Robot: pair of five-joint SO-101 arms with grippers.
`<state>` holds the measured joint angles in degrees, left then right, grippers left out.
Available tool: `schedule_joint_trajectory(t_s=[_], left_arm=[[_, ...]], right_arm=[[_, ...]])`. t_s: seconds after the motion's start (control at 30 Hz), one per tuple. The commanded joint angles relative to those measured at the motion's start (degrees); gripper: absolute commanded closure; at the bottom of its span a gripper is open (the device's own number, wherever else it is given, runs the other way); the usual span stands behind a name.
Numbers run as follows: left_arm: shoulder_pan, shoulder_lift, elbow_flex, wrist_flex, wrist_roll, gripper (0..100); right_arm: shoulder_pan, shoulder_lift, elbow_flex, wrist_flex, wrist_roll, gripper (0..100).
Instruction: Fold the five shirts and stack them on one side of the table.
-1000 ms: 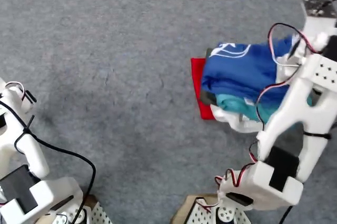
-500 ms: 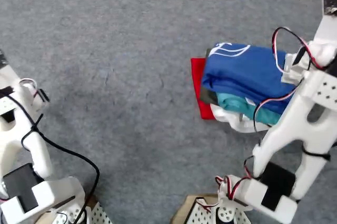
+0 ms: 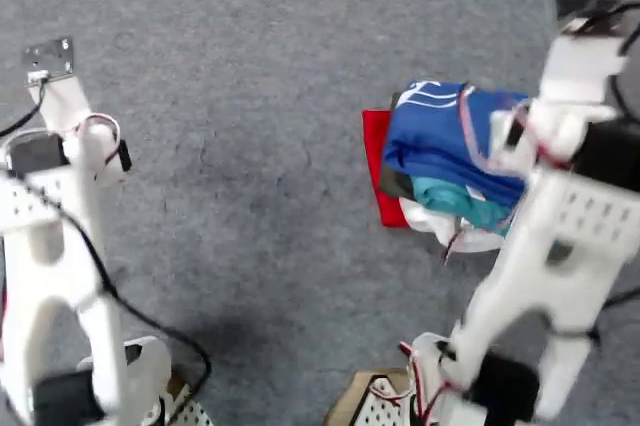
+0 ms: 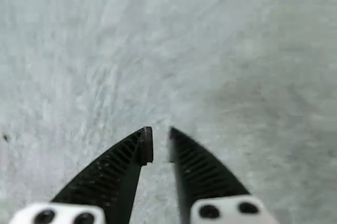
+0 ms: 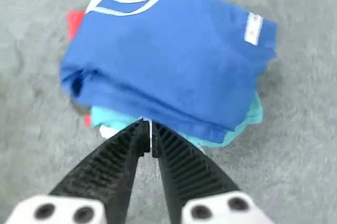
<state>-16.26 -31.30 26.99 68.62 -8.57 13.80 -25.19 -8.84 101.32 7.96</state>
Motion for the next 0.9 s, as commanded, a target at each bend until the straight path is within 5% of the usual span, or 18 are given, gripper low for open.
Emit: schedule_joint_trajectory(t_s=[0.0,0.17,0.4,0.63,0.87], left_arm=[[6.2,-14.0,7.0,-2.2,-0.4,98],[17.3,-26.4,28.0,-12.9,-0.7,98],[16.2,-41.0,53.6,-31.5,-0.7,98],[16.2,-53.9,66.9,-32.5,-0.7,98],[16.1,-63.0,70.3,-22.9,-0.7,98]], right_arm=[[-3.6,-11.1,8.9,0.7,2.9,99.5],[-7.9,-21.4,27.6,-5.7,3.2,99.5],[-8.4,-35.8,54.3,-26.0,3.2,99.5],[-11.2,-48.9,81.8,-44.5,3.2,99.5],[-15.4,-63.2,97.3,-46.2,3.2,99.5]])
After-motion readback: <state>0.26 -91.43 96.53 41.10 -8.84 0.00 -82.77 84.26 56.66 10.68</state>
